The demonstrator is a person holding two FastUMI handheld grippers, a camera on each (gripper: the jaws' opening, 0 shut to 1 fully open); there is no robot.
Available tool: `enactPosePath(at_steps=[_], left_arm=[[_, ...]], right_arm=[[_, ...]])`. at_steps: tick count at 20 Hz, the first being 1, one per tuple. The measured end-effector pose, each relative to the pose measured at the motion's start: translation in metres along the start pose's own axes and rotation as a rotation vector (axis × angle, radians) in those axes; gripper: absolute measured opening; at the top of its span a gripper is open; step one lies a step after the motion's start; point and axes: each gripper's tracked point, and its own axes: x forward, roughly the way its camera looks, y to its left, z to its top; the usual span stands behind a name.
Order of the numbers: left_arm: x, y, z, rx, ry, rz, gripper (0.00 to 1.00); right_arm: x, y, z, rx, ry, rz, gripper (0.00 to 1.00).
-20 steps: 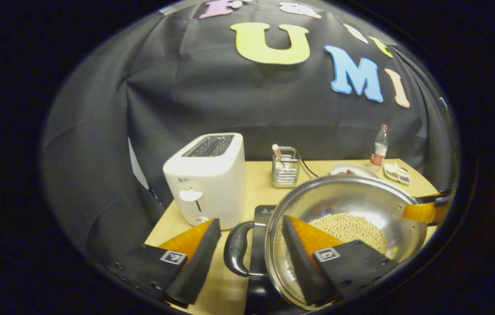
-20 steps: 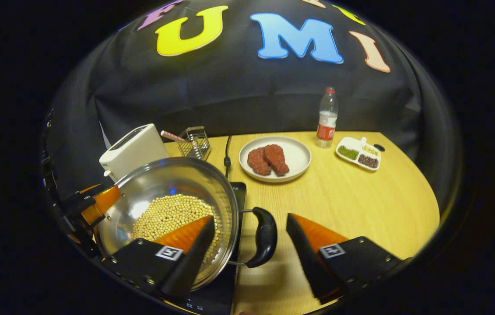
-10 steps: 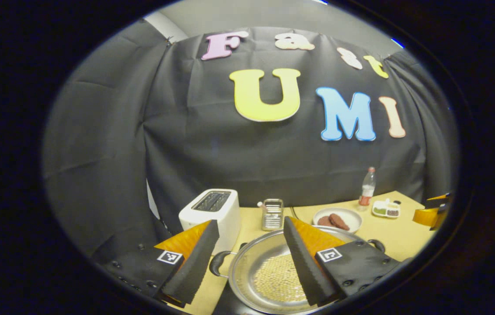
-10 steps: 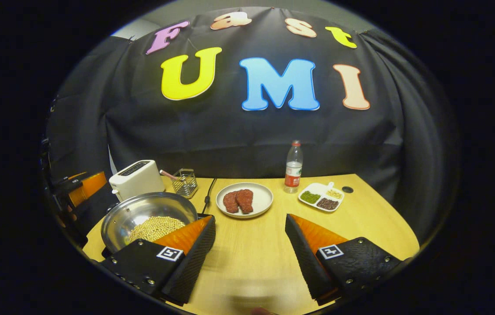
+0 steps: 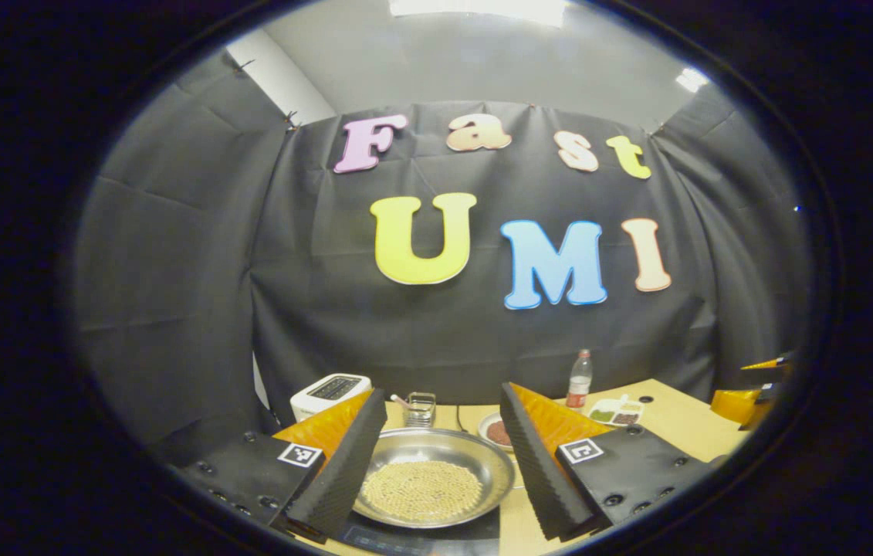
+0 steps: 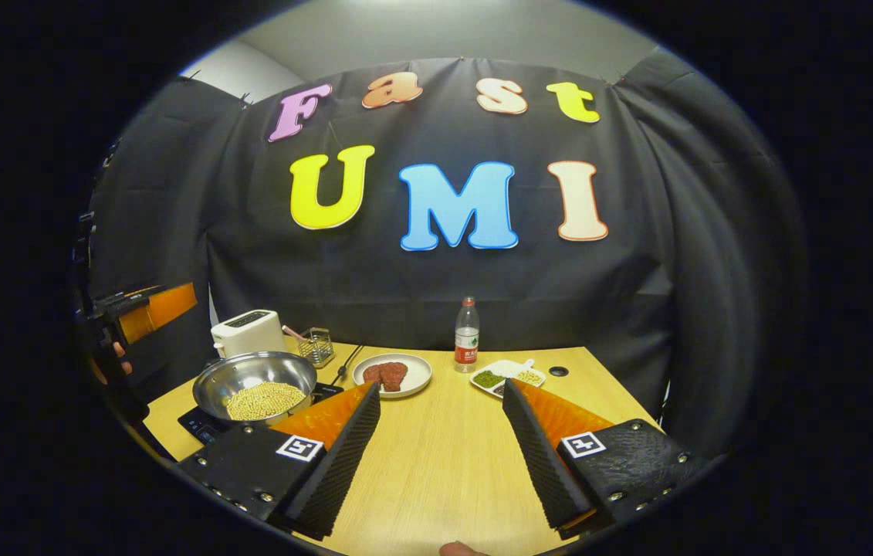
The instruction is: First push the handle of the pot to place it horizontally, then grasp the pot with both hands and set it on the induction cooktop.
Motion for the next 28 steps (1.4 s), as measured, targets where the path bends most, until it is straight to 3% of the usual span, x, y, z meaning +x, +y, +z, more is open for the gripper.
enactPosePath(at_steps=[5, 10, 19, 20, 21, 22, 27, 28], left_arm=[[-0.061, -0.051, 0.03, 0.016, -0.052, -0.011, 1.0], [-0.105, -0.073, 0.065, 0.03, -0.099, -0.039, 0.99], [-0.154, -0.049, 0.092, 0.059, -0.177, -0.008, 1.0], [-0.155, -0.047, 0.089, 0.064, -0.174, -0.009, 0.92], [-0.158, -0.047, 0.086, 0.069, -0.17, -0.014, 0.96], [-0.159, -0.045, 0.085, 0.072, -0.169, -0.014, 0.92], [-0.164, -0.035, 0.08, 0.034, -0.162, -0.009, 1.0], [-0.165, -0.032, 0.079, 0.034, -0.159, -0.005, 0.96]], right_arm=[[-0.065, -0.04, 0.024, -0.009, -0.075, -0.005, 0.96], [-0.111, -0.05, 0.054, 0.002, -0.159, -0.006, 0.96], [-0.156, -0.046, 0.08, -0.007, -0.271, -0.072, 0.96], [-0.159, -0.044, 0.08, 0.0, -0.275, -0.078, 0.96], [-0.16, -0.038, 0.078, 0.011, -0.274, -0.074, 0.96], [-0.16, -0.034, 0.077, 0.018, -0.271, -0.07, 0.96], [-0.162, -0.034, 0.086, 0.021, -0.294, -0.077, 0.96], [-0.162, -0.034, 0.087, 0.026, -0.293, -0.079, 0.96]])
